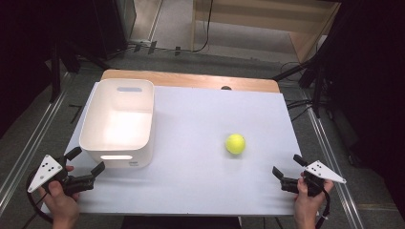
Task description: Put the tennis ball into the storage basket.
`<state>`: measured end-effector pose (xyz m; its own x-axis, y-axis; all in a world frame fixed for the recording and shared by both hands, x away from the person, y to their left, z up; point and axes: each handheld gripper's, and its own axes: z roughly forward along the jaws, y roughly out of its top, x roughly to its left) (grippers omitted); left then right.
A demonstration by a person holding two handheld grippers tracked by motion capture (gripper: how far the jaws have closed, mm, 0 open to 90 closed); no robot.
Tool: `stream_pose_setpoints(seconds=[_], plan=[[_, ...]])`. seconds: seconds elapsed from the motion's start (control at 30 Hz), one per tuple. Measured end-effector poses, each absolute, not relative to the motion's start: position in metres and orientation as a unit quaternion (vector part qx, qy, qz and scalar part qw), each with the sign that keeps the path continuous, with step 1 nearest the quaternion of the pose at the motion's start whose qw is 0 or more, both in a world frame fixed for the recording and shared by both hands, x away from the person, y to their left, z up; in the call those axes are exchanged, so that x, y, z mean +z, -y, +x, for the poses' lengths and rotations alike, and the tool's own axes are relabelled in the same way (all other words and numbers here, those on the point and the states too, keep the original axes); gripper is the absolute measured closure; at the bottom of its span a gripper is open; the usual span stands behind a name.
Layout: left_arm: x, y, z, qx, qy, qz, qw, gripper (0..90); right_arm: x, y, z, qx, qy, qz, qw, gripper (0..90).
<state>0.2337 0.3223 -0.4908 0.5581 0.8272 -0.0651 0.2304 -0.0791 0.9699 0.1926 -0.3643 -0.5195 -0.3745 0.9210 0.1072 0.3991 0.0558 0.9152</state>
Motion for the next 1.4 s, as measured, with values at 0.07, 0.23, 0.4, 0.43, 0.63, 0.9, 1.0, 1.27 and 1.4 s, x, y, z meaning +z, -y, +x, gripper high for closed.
stream_pose_setpoints(seconds=[0.07, 0.23, 0.4, 0.43, 0.63, 0.9, 1.0, 1.27, 1.4], plan=[[-0.491, -0.322, 0.234, 0.268, -0.388, 0.684, 0.557, 0.2, -0.519, 0.364, 0.193, 0.482, -0.674, 0.490, 0.270, 0.0], [-0.492, -0.322, 0.234, 0.265, -0.387, 0.683, 0.560, 0.2, -0.518, 0.365, 0.193, 0.485, -0.673, 0.490, 0.268, 0.0], [-0.492, -0.322, 0.234, 0.263, -0.386, 0.682, 0.563, 0.2, -0.512, 0.362, 0.197, 0.489, -0.680, 0.481, 0.257, 0.0], [-0.493, -0.322, 0.234, 0.262, -0.386, 0.682, 0.563, 0.2, -0.511, 0.361, 0.198, 0.486, -0.685, 0.478, 0.258, 0.0], [-0.493, -0.323, 0.234, 0.261, -0.388, 0.681, 0.564, 0.2, -0.502, 0.351, 0.206, 0.481, -0.700, 0.465, 0.250, 0.0], [-0.493, -0.323, 0.235, 0.262, -0.386, 0.684, 0.561, 0.2, -0.493, 0.340, 0.216, 0.469, -0.723, 0.449, 0.235, 0.0], [-0.493, -0.322, 0.235, 0.260, -0.384, 0.686, 0.561, 0.2, -0.491, 0.336, 0.219, 0.468, -0.728, 0.445, 0.233, 0.0], [-0.493, -0.322, 0.235, 0.258, -0.383, 0.687, 0.561, 0.2, -0.486, 0.328, 0.229, 0.460, -0.739, 0.438, 0.222, 0.0], [-0.493, -0.322, 0.235, 0.258, -0.382, 0.688, 0.561, 0.2, -0.482, 0.319, 0.236, 0.457, -0.749, 0.429, 0.213, 0.0]])
